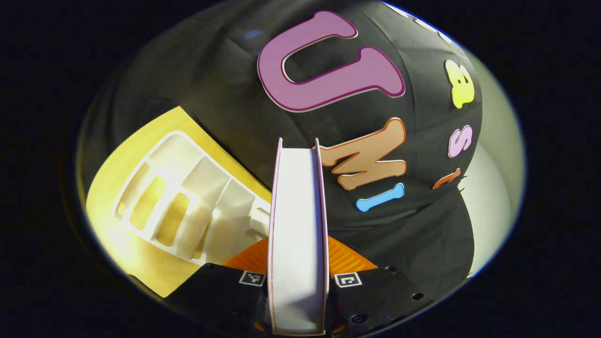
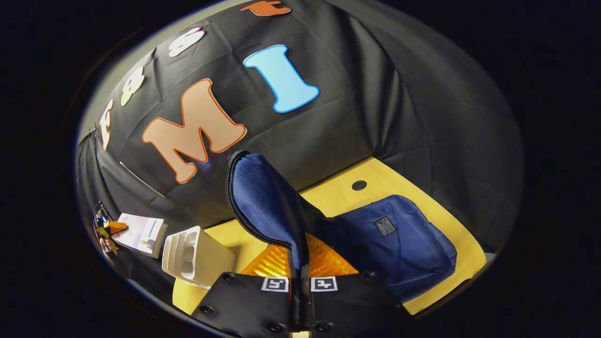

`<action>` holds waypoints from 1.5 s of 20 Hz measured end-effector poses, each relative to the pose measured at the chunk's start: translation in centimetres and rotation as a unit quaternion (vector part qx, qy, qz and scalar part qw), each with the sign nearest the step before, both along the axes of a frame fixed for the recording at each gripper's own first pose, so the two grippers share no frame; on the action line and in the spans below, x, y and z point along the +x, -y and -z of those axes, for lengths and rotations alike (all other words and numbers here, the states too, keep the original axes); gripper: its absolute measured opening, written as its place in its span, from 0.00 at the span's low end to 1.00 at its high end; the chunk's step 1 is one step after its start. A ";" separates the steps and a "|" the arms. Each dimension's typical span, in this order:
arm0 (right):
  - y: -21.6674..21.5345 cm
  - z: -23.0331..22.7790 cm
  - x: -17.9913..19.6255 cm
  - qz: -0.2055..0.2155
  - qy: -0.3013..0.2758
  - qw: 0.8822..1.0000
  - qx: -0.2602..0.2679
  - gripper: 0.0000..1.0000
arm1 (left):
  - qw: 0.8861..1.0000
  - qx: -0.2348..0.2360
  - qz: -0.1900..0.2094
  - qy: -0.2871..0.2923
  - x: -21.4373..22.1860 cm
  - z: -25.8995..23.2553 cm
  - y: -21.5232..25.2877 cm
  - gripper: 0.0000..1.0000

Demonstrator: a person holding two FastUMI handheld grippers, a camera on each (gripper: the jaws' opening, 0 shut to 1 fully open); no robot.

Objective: Open the schoolbag, grab two books from the bookshelf and put them into the schoolbag.

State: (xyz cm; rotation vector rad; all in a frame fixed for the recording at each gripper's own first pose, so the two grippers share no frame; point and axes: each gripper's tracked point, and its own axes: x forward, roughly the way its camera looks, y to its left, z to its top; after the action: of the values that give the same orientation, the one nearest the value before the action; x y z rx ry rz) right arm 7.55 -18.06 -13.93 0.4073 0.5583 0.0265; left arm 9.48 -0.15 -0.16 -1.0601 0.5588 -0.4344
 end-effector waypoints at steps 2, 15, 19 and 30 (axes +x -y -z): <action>0.1 -0.1 -0.1 0.002 0.002 1.000 0.004 0.05 | 1.000 -0.002 0.015 0.000 0.1 1.1 3.0 0.38; 0.2 0.0 -0.5 0.000 0.008 1.000 0.019 0.04 | 0.990 -0.013 0.131 -0.045 -0.2 10.2 23.8 0.40; 0.6 -0.1 -1.3 -0.010 0.009 1.000 0.018 0.04 | 0.987 -0.010 0.149 -0.057 0.1 12.4 28.8 0.37; 0.4 -0.3 -1.3 -0.041 0.017 0.999 0.029 0.04 | 0.981 -0.044 0.154 -0.107 0.7 16.8 40.2 0.40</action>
State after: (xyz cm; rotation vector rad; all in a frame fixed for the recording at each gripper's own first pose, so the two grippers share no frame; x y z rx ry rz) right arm 6.25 -18.50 -13.58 0.4388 0.5422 0.1288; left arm 10.19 -40.38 -16.94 -1.1170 0.9079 -0.6244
